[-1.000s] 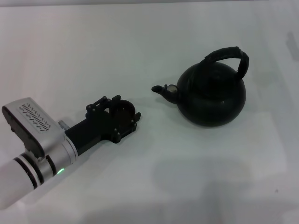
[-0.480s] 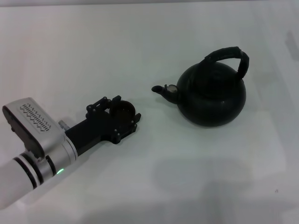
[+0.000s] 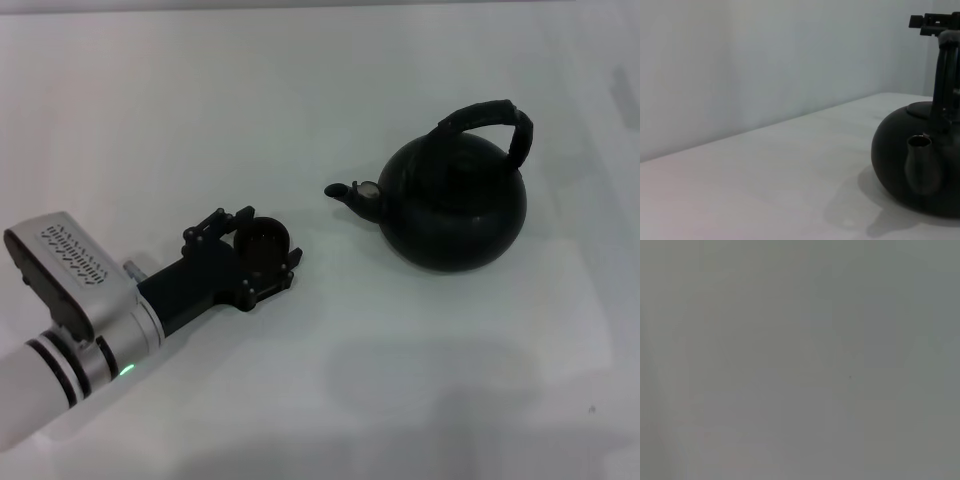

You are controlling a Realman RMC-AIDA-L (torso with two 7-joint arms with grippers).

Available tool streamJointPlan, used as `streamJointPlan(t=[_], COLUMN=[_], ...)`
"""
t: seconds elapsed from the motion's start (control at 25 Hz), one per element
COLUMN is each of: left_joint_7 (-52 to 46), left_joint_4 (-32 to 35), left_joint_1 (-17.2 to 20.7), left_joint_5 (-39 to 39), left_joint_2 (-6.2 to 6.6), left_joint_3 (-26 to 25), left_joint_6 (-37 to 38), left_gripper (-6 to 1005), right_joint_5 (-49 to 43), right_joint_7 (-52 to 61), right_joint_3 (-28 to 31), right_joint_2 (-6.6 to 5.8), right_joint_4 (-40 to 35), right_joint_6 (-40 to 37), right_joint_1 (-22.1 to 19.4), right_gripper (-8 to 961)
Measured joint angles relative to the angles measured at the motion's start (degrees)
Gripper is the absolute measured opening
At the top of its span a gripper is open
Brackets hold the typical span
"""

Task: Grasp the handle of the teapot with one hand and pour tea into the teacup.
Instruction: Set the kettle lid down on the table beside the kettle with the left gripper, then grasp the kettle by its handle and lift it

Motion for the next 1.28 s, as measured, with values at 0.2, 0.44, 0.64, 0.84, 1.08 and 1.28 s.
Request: streamJointPlan(t=[0.2, 0.44, 0.64, 0.84, 1.08, 1.28], left_joint_7=[0.00, 0.00, 0.00, -0.04, -0.13, -0.18], left_joint_4=[0.01, 0.21, 0.67, 1.96, 2.83, 2.90], left_joint_1=[0.29, 0.55, 0.65, 1.17, 3.30, 5.89], left_joint_5=[-0.02, -0.27, -0.61, -0.81, -0.96, -0.98], left_joint_2=[0.10, 0.18, 0.15, 0.14, 0.20, -0.02], left_joint_3=[-0.22, -0.26, -0.64, -2.00, -8.39, -15.90], left_joint_6=[-0.86, -3.55, -7.12, -13.50, -21.00, -24.64], left_gripper=[817, 856, 876, 874, 873, 872], right_joint_5=[0.00, 0.00, 0.00, 0.00, 0.00, 0.00], right_joint_7=[0.00, 0.00, 0.00, -0.08, -0.09, 1.00], right_joint_3=[0.00, 0.00, 0.20, 0.35, 0.41, 0.46], right_joint_2=[-0.03, -0.09, -0.09, -0.09, -0.10, -0.06], right_joint_4=[0.00, -0.27, -0.40, -0.49, -0.52, -0.09], right_joint_6=[-0.05, -0.10, -0.56, -0.61, -0.89, -3.20], right_joint_1=[-0.04, -0.15, -0.31, -0.40, -0.85, -0.96], right_gripper=[799, 800, 800, 800, 799, 800])
